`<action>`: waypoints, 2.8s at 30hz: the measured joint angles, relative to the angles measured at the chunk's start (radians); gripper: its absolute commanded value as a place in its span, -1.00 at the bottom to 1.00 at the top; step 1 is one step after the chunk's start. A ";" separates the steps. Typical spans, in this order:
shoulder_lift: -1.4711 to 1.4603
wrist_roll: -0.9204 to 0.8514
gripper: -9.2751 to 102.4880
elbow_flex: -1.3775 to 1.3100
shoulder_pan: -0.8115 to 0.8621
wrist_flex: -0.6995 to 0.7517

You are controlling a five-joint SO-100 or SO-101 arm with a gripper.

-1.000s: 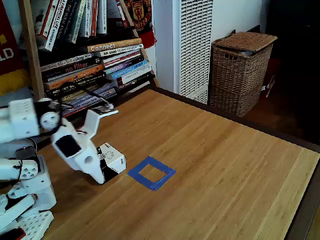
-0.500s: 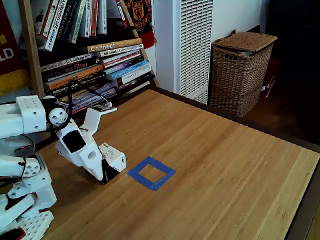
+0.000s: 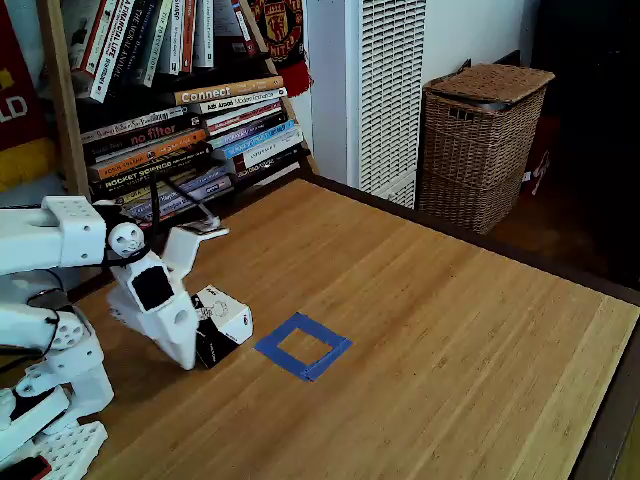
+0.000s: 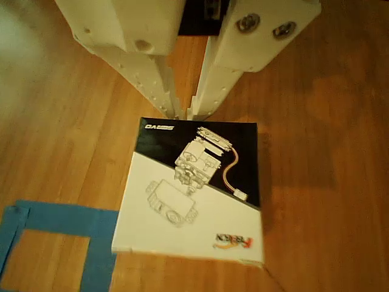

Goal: Push the box on top of the target

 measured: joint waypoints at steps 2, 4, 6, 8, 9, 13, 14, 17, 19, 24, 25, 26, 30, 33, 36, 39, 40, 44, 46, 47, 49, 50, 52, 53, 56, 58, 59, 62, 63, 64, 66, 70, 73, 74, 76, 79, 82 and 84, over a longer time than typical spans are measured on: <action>0.006 0.041 -0.84 0.011 -0.037 0.000; 0.032 0.092 -0.84 0.023 -0.044 0.011; 0.060 0.132 -0.84 0.037 -0.069 0.023; 0.087 0.170 -0.84 0.038 -0.084 0.031; 0.094 0.192 -0.84 0.038 -0.084 0.032; 0.106 0.235 -0.84 0.038 -0.112 0.034; 0.106 0.247 -0.84 0.038 -0.109 0.034; 0.104 0.258 -0.84 0.028 -0.127 0.034; 0.094 0.268 -0.84 0.005 -0.117 0.034; 0.006 0.287 -0.84 -0.071 -0.126 0.023; -0.012 0.291 -0.84 -0.083 -0.129 0.018; -0.028 0.296 -0.84 -0.095 -0.138 0.012; -0.087 0.324 -0.84 -0.138 -0.143 -0.006; -0.120 0.339 -0.84 -0.158 -0.152 -0.017; -0.137 0.350 -0.84 -0.172 -0.153 -0.028; -0.172 0.368 -0.84 -0.202 -0.146 -0.031; -0.184 0.373 -0.84 -0.213 -0.147 -0.031; -0.247 0.374 -0.84 -0.262 -0.149 -0.044; -0.284 0.374 -0.84 -0.291 -0.147 -0.049; -0.302 0.374 -0.84 -0.305 -0.147 -0.052; -0.342 0.373 -0.84 -0.333 -0.138 -0.061; -0.359 0.371 -0.84 -0.345 -0.130 -0.067; -0.385 0.365 -0.84 -0.356 -0.117 -0.083; -0.388 0.359 -0.84 -0.357 -0.114 -0.089; -0.399 0.333 -0.84 -0.362 -0.106 -0.101; -0.399 0.311 -0.84 -0.362 -0.083 -0.104; -0.399 0.301 -0.84 -0.362 -0.069 -0.104; -0.410 0.267 -0.84 -0.383 -0.057 -0.094; -0.414 0.256 -0.84 -0.391 -0.048 -0.087; -0.416 0.242 -0.84 -0.394 -0.032 -0.084; -0.416 0.215 -0.84 -0.396 -0.005 -0.078; -0.416 0.167 -0.84 -0.397 0.023 -0.075; -0.416 0.137 -0.84 -0.397 0.057 -0.071; -0.416 0.129 -0.84 -0.397 0.057 -0.071; -0.416 0.123 -0.84 -0.399 0.057 -0.071; -0.426 0.123 -0.84 -0.410 0.075 -0.069; -0.451 0.129 -0.84 -0.431 0.064 -0.071; -0.462 0.137 -0.84 -0.443 0.061 -0.071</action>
